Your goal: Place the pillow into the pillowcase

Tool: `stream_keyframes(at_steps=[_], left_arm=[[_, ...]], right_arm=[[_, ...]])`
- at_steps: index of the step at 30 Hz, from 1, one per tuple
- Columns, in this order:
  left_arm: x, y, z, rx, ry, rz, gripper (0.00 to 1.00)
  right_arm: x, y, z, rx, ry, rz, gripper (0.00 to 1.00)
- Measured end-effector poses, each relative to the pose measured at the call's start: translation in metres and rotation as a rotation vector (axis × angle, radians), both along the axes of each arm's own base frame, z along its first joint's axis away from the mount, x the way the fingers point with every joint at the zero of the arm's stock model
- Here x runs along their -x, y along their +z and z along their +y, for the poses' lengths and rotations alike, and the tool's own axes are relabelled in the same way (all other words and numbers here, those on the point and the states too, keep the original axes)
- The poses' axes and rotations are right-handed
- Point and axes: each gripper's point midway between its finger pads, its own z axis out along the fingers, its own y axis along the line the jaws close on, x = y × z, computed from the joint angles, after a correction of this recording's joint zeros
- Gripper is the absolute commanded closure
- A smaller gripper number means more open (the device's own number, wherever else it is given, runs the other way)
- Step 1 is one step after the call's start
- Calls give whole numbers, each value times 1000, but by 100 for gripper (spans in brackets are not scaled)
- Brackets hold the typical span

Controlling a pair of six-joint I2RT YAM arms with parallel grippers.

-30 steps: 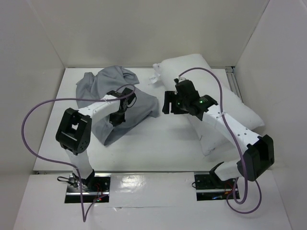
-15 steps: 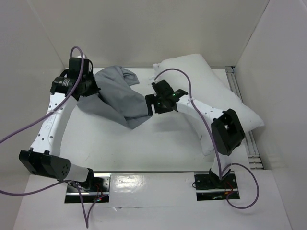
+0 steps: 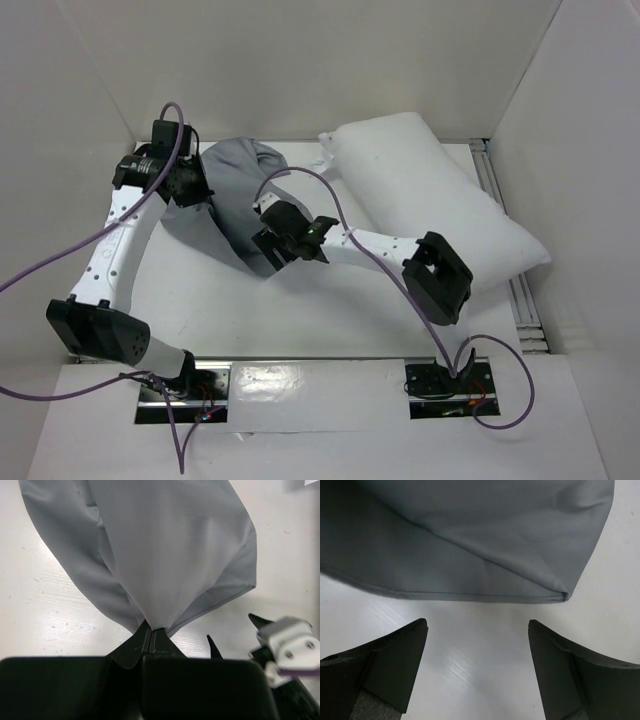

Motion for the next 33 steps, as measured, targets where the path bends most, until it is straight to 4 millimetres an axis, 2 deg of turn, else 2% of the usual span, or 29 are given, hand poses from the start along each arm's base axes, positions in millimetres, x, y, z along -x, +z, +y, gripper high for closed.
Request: stream_keyframes(at_steps=[5,14,17,20,21,23,24,25,27,28,30,33], left_arm=[[3,4,-4,23,-17,-4,100],[7,37,-9,58,-41,-82,100],[10,39,-11,67,-50,-83,100],[11,39,-12,71,-54,-78,100],[11,39,-12,72,-54,-77,100],[12,39,-13,73,-56,-75,100],[12,39,-13,74,-56,-75,100],[13,38,-13,74,-56,-73,100],[14,38,-12,72,-55,-69,100],[15,38,-12,70,-54,-69,100],[16,37,-10,63,-50,-69,100],[23,28,-5,44,-40,-51,100]], right_arm=[[-13,-18,8,26,-7,-14,8],[-30,1,69,-151,25,-149,6],[-37,-10,82,-179,19,-177,6],[-45,-29,84,-170,-29,-202,13],[-48,-35,82,-160,-52,-210,27],[-54,-48,74,-130,-101,-227,41],[-57,-51,70,-119,-124,-234,51],[-60,-53,65,-111,-150,-243,73],[-65,-53,55,-105,-189,-267,88],[-65,-51,49,-104,-204,-277,99],[-64,-45,30,-93,-226,-291,100],[-63,-15,-1,-108,-251,-315,100]])
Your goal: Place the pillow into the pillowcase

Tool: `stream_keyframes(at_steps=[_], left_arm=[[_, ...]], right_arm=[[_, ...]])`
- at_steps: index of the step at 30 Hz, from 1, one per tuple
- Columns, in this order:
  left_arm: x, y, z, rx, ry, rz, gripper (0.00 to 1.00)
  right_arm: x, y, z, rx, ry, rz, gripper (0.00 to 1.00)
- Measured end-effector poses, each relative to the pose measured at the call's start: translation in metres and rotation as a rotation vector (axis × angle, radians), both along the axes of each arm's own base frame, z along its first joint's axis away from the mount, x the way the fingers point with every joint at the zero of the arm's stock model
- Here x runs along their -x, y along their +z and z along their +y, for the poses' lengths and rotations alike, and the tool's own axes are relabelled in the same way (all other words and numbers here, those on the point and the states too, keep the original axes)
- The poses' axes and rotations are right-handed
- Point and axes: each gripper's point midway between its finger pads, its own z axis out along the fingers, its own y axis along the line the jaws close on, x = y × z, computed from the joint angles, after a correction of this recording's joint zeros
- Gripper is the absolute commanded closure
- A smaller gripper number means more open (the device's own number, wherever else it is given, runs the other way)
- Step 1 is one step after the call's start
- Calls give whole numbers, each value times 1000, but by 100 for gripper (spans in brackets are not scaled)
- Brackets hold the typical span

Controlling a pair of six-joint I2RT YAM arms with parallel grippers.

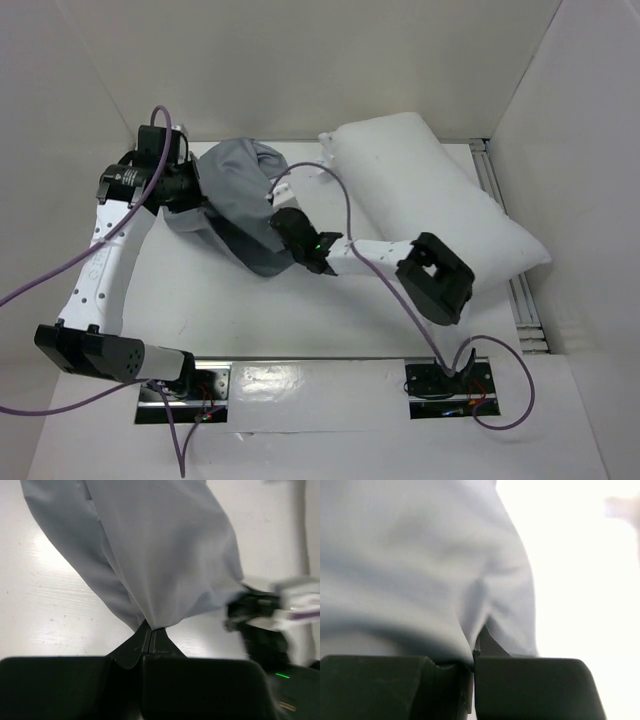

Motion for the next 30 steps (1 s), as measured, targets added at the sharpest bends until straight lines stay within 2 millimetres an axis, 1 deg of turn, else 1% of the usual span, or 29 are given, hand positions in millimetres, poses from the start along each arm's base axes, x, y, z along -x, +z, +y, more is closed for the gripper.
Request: stream_keyframes(at_steps=[2,5,7,8,10,11,12,13,14,15,17,19,22,24,25,26,28,30], left_arm=[[6,-11,4,-17,-2,26,100],[18,-33,5,-36,-8,81,100],[25,-51,0,-49,-28,127,100],[29,-60,-5,-55,-46,151,100],[36,-75,-15,-60,-85,183,100],[38,-81,-22,-63,-108,195,88],[41,-87,-28,-67,-132,205,71],[44,-92,-33,-70,-152,216,53],[48,-96,-36,-78,-171,227,37],[50,-100,-39,-82,-184,235,24],[53,-102,-45,-91,-212,240,20],[53,-100,-54,-99,-246,221,20],[51,-97,-78,-121,-318,192,19],[47,-98,-97,-142,-364,176,19],[46,-102,-109,-160,-391,175,18],[45,-104,-113,-165,-400,176,18],[44,-116,-125,-200,-419,188,18],[43,-124,-131,-219,-411,197,16]], right_arm=[[-2,29,-14,-40,5,-19,100],[-19,79,-37,-130,-5,-61,100],[-32,98,-56,-163,-19,-72,100],[-38,102,-64,-176,-22,-70,100],[-48,102,-78,-186,-23,-49,100],[-51,98,-82,-185,-16,-31,100],[-51,92,-85,-177,-10,-5,100],[-51,87,-86,-166,-1,21,100],[-52,83,-84,-160,7,38,100],[-53,80,-82,-155,13,52,100],[-54,74,-78,-148,32,79,100],[-51,68,-76,-139,46,103,100],[-46,63,-75,-139,63,132,100],[-46,62,-74,-155,75,145,100],[-45,62,-73,-164,80,151,100],[-46,62,-74,-170,82,156,100],[-48,62,-76,-179,83,162,100],[-49,62,-77,-188,83,168,100]])
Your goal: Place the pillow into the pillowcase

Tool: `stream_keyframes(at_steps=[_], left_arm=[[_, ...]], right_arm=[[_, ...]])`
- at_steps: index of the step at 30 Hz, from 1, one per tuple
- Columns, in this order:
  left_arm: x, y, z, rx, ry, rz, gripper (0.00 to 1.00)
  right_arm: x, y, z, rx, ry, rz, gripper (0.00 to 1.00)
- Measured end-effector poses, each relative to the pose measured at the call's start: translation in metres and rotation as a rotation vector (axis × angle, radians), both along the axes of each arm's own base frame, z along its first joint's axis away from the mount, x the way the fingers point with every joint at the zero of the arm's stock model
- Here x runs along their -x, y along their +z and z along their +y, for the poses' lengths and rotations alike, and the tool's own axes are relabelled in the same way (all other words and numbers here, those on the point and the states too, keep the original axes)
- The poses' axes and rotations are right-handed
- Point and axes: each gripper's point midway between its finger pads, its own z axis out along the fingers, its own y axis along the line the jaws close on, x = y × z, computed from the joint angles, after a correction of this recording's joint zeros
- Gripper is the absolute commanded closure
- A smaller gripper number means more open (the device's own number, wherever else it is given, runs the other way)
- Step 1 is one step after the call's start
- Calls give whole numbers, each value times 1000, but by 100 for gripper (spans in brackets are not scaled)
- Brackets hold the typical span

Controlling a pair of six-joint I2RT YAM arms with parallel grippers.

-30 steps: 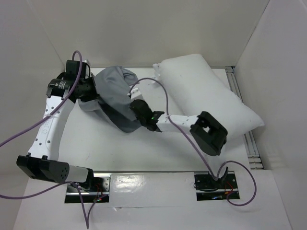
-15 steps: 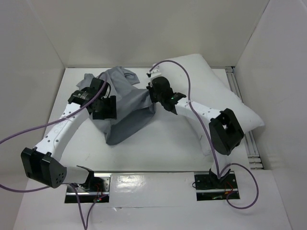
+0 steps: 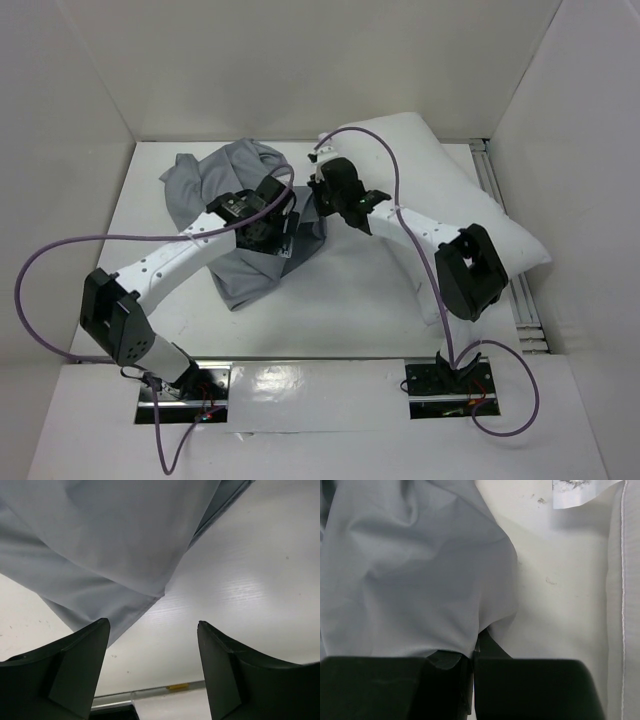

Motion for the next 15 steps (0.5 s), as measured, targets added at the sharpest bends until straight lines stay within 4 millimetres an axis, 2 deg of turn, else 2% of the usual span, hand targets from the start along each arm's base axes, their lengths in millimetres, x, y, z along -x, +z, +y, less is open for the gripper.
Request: stream_keyframes(at_steps=[9,12,15], left_arm=[[-16,-34,-13,52,143,-64,15],[-30,-49,-18,48,184,-75,15],[-43,-70,-20,15,244,-70,33]], right_arm=[[-2,0,-3,-39,2,27,100],[-3,0,-5,-51,-3,34,100],[-4,3,-6,-62,-2,36,100]])
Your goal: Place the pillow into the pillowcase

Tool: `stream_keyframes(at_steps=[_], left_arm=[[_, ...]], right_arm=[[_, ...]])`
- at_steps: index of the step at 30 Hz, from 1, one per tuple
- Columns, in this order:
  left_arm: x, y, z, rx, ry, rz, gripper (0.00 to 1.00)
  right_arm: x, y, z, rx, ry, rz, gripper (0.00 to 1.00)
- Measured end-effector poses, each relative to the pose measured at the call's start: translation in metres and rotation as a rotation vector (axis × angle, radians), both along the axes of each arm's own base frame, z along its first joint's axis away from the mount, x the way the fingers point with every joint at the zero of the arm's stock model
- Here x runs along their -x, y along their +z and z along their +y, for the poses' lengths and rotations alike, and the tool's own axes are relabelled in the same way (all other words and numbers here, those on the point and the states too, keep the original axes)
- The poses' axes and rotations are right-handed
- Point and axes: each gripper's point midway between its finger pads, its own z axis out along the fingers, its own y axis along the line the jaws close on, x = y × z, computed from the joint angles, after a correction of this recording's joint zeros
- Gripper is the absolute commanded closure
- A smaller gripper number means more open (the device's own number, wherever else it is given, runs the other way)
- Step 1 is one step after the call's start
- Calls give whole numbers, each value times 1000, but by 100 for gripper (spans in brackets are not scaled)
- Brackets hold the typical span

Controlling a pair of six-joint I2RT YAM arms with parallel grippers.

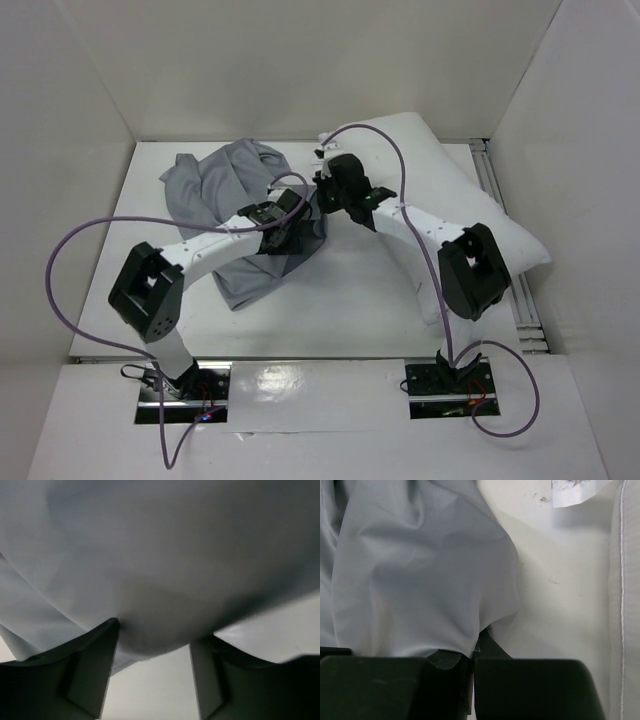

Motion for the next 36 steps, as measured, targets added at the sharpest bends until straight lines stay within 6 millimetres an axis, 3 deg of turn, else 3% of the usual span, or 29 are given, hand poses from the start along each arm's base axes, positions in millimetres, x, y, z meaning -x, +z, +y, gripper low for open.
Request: stream_keyframes(at_steps=[1,3,4,5,9,12,17,19,20,23,25,28,34,35,36], left_arm=[[-4,-6,2,-17,26,1,53],[-11,-10,6,-38,82,-1,83],[-14,-9,9,-51,104,0,96],[-19,-4,12,-61,122,-7,100],[-42,28,32,-50,205,-63,100],[-47,59,53,-21,247,-112,100],[-29,118,70,81,243,-200,100],[-16,132,73,117,234,-217,100],[-8,135,77,129,235,-219,100],[18,136,105,115,286,-201,100],[36,136,127,100,342,-197,100],[63,132,149,91,411,-191,100],[96,100,175,29,567,-102,100],[101,92,182,16,613,-79,89],[104,88,187,4,642,-69,71]], right_arm=[[0,1,0,-4,0,2,100],[0,2,-1,-9,3,4,100],[1,2,-1,-10,4,4,100],[1,3,-1,-12,5,5,100],[2,4,-2,-13,9,11,100],[4,3,-2,-16,19,19,100],[16,3,4,-38,62,37,100],[25,8,7,-53,86,37,100],[31,13,12,-62,105,34,86],[51,23,22,-65,146,27,35],[63,21,22,-48,166,36,33],[83,7,12,-2,172,91,20],[110,-7,-12,48,136,173,20],[112,-7,-14,46,127,179,20],[113,-6,-14,43,122,183,20]])
